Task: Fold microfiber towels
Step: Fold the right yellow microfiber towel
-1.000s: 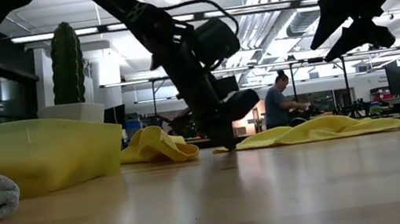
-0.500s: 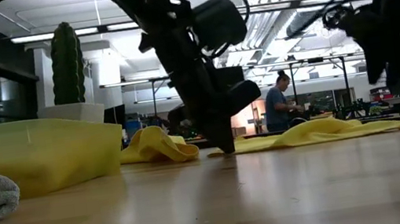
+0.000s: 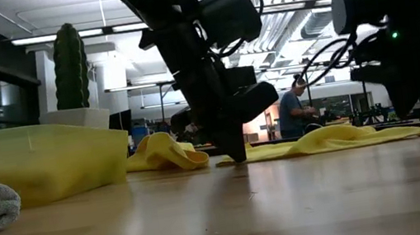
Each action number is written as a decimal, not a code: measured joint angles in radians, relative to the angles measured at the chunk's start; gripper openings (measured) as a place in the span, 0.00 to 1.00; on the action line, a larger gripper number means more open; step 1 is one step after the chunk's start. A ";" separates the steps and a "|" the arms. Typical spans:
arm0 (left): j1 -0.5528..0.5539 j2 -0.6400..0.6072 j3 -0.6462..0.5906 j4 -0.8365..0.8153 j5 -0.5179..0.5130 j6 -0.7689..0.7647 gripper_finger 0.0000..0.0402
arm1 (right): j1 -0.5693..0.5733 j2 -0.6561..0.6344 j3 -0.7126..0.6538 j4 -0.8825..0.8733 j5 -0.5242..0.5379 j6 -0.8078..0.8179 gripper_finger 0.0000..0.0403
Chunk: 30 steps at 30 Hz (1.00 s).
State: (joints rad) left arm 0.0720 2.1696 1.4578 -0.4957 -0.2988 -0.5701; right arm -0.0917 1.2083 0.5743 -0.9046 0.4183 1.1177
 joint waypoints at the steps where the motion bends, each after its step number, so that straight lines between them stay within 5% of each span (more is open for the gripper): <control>1: 0.002 0.000 0.000 0.000 0.004 -0.004 0.00 | -0.004 0.014 0.000 0.008 0.016 0.000 0.03; 8: 0.001 -0.001 0.000 0.000 0.011 -0.003 0.00 | -0.096 0.085 0.000 0.074 0.034 -0.057 0.01; 18: 0.001 -0.001 -0.001 0.000 0.011 -0.004 0.00 | -0.189 0.221 0.001 0.111 -0.077 -0.212 0.00; 30: -0.020 -0.005 0.000 -0.079 0.098 -0.003 0.00 | 0.137 0.132 -0.002 -0.003 -0.330 -0.028 0.00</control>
State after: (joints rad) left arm 0.0518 2.1648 1.4582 -0.5746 -0.2005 -0.5732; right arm 0.0456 1.3406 0.5728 -0.9074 0.0883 1.0896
